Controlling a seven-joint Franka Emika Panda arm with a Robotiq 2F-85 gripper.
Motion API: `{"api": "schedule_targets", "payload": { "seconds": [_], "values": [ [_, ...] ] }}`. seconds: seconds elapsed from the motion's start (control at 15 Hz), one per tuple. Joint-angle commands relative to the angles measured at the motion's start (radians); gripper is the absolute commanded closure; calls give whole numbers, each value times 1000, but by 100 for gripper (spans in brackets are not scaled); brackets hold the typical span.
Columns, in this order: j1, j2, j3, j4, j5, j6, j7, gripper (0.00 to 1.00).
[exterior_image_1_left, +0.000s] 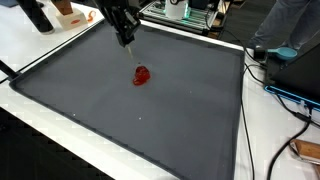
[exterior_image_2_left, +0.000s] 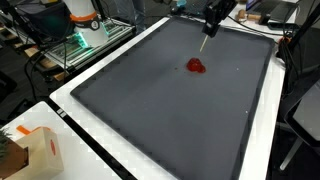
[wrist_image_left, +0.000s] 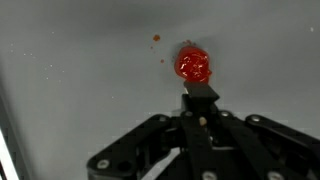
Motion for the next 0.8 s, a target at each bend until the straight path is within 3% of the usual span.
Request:
{"api": "schedule_targets", "payload": {
  "seconds": [0.0,0.27,0.33,0.73],
  "values": [
    [-27,-48,19,-68,58,20,-61,97],
    [-30,-63,20,-89,78,28,-90,97],
    [-15,-24,9,-28,46,-2,-63,87],
    [-18,-35,12,-44,50,3,-71,87]
  ]
}}
